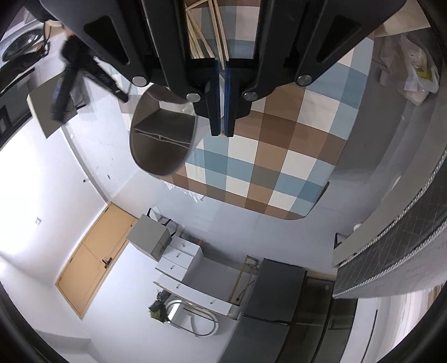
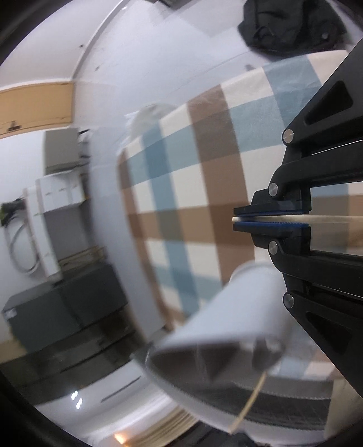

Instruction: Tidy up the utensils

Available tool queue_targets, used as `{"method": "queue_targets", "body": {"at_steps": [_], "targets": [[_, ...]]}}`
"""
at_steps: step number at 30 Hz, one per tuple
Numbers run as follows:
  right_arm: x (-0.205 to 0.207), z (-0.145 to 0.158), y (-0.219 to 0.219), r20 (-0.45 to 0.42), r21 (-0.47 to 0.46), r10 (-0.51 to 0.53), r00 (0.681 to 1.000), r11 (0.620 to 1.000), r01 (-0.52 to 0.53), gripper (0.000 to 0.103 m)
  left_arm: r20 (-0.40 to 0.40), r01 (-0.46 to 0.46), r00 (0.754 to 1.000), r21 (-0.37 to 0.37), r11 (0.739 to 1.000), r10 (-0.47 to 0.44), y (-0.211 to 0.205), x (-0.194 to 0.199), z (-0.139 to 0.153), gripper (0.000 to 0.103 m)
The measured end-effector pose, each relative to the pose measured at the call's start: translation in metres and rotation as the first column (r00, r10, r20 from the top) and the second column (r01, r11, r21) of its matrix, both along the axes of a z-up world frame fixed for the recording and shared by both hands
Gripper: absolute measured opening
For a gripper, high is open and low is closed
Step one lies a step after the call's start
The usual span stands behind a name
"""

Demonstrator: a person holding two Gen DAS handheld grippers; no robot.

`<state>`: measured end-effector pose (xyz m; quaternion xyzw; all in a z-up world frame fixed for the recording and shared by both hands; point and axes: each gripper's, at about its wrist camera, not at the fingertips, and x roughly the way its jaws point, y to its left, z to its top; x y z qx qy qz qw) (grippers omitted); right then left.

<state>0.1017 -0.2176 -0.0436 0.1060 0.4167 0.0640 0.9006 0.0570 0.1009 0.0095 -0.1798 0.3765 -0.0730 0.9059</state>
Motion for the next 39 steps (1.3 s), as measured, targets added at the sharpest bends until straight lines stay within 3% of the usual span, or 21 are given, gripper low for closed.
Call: {"method": "queue_targets", "body": {"at_steps": [3, 8, 16, 19, 20, 21, 23, 26, 30, 33, 39], "targets": [[-0.029, 0.027, 0.006, 0.109, 0.008, 0.029, 0.994, 1.0, -0.03, 0.002, -0.003, 0.016, 1.0, 0.026, 1.0, -0.016, -0.008, -0.004, 0.003, 0.0], [-0.056, 0.051, 0.019, 0.217, -0.002, 0.075, 0.973, 0.997, -0.076, 0.002, -0.028, 0.04, 0.999, 0.054, 0.998, -0.038, -0.017, -0.009, 0.007, 0.0], [-0.074, 0.062, 0.015, 0.264, 0.035, 0.07, 0.962, 0.996, -0.083, 0.002, -0.079, 0.043, 0.996, 0.066, 0.997, -0.037, 0.006, -0.007, 0.006, 0.0], [-0.076, 0.063, 0.011, 0.269, 0.052, 0.059, 0.961, 0.996, -0.076, 0.002, -0.145, 0.08, 0.988, 0.137, 0.987, -0.06, 0.011, 0.007, -0.009, 0.0], [-0.076, 0.062, 0.011, 0.27, 0.052, 0.061, 0.961, 0.996, -0.078, 0.002, -0.167, 0.103, 0.983, 0.157, 0.982, -0.077, 0.011, 0.011, -0.015, 0.004], [-0.074, 0.061, 0.011, 0.268, 0.05, 0.06, 0.962, 0.996, -0.076, 0.002, -0.194, 0.126, 0.977, 0.183, 0.975, -0.09, 0.009, 0.017, -0.022, 0.021], [-0.073, 0.059, 0.011, 0.262, 0.048, 0.062, 0.963, 0.996, -0.077, 0.002, -0.243, 0.193, 0.961, 0.234, 0.953, -0.135, 0.002, 0.03, -0.037, 0.047], [-0.072, 0.057, 0.008, 0.258, 0.057, 0.061, 0.964, 0.995, -0.078, 0.002, -0.286, 0.334, 0.925, 0.295, 0.895, -0.251, -0.013, 0.047, -0.059, 0.049], [-0.068, 0.056, 0.003, 0.259, 0.073, 0.048, 0.965, 0.995, -0.069, 0.002, -0.395, 0.566, 0.816, 0.401, 0.72, -0.422, -0.036, 0.062, -0.101, 0.049], [-0.064, 0.054, -0.001, 0.25, 0.096, 0.035, 0.968, 0.994, -0.061, 0.002, -0.449, 0.652, 0.751, 0.395, 0.647, -0.483, -0.039, 0.071, -0.126, 0.049], [-0.06, 0.053, -0.001, 0.246, 0.11, 0.033, 0.969, 0.992, -0.062, 0.002, -0.468, 0.727, 0.68, 0.333, 0.6, -0.564, -0.04, 0.09, -0.149, 0.049]]}}
